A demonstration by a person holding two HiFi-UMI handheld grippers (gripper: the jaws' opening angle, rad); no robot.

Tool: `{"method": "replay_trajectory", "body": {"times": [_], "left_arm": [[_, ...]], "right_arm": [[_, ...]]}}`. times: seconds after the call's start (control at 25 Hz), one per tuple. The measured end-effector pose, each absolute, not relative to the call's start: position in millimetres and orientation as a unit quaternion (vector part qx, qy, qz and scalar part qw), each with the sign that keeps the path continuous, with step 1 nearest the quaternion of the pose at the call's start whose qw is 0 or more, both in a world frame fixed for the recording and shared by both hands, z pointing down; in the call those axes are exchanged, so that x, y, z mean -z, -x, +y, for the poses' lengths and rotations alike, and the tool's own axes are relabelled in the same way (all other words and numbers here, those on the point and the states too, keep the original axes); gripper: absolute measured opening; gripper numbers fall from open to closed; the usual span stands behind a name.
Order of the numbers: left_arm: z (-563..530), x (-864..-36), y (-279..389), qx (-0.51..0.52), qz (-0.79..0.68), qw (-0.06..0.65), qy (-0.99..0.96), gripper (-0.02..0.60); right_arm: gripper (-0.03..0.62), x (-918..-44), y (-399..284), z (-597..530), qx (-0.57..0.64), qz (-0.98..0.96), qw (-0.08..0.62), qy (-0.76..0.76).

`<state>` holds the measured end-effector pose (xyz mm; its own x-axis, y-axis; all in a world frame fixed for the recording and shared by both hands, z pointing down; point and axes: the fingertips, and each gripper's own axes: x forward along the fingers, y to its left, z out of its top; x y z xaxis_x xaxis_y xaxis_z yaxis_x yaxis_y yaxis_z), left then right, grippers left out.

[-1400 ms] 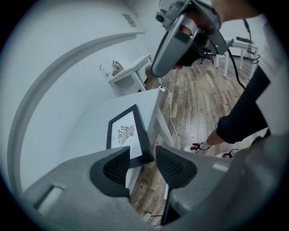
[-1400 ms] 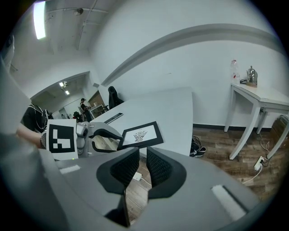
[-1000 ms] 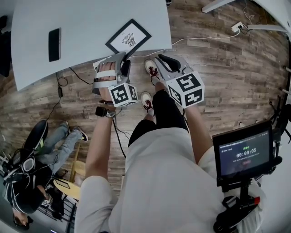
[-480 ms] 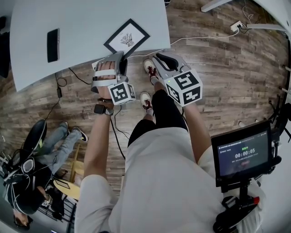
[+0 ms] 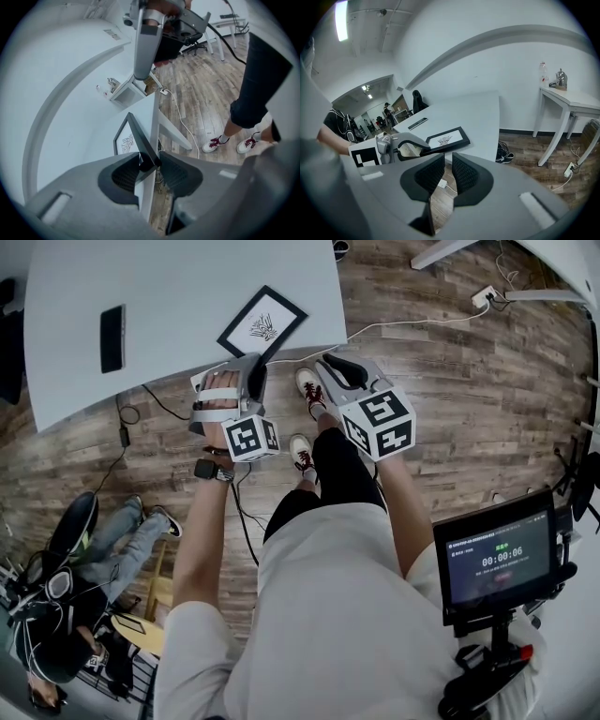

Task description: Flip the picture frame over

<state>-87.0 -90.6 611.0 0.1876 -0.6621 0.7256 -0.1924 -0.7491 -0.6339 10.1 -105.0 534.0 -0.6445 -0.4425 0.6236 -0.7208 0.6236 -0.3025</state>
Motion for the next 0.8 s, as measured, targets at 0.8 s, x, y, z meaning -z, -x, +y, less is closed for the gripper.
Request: {"method": "replay_trajectory", "body": {"times": [0.8], "left_arm": [[-95.4,-570.9,56.4,0.387,0.212,0.066,0.895,0.11]], "right_arm": [[0.052,-535.3,-37.3,-120.8,-0.267,-0.854,0.247,-0.371]]}}
